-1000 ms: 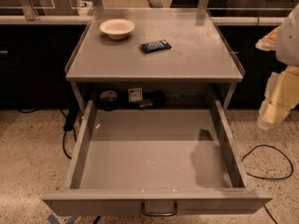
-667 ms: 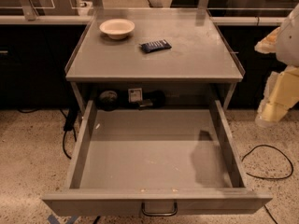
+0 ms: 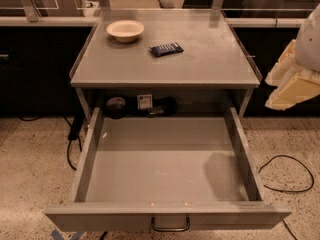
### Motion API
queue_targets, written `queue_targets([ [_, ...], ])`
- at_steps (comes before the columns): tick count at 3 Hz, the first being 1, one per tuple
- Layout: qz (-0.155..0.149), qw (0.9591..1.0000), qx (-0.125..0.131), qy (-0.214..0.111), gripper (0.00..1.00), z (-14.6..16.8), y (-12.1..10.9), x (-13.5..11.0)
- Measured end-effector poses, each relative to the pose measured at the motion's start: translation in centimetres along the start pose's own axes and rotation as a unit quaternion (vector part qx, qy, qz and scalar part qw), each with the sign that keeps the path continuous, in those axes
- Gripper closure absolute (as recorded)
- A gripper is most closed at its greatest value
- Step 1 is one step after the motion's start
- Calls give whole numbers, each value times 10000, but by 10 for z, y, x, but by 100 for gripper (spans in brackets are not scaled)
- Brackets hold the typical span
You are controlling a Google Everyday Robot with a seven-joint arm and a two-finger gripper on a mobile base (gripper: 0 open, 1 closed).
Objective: Close top drawer
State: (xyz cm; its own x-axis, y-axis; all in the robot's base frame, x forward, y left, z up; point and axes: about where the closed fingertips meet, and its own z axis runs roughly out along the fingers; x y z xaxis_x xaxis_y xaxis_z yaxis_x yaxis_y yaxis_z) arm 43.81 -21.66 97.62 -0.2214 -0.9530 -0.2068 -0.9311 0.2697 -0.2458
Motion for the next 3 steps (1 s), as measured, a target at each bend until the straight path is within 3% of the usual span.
queue_targets([
  [2, 0, 10000, 1, 0, 100, 0, 0, 0],
  [3, 16, 10000, 81, 42, 100, -5, 10, 2],
])
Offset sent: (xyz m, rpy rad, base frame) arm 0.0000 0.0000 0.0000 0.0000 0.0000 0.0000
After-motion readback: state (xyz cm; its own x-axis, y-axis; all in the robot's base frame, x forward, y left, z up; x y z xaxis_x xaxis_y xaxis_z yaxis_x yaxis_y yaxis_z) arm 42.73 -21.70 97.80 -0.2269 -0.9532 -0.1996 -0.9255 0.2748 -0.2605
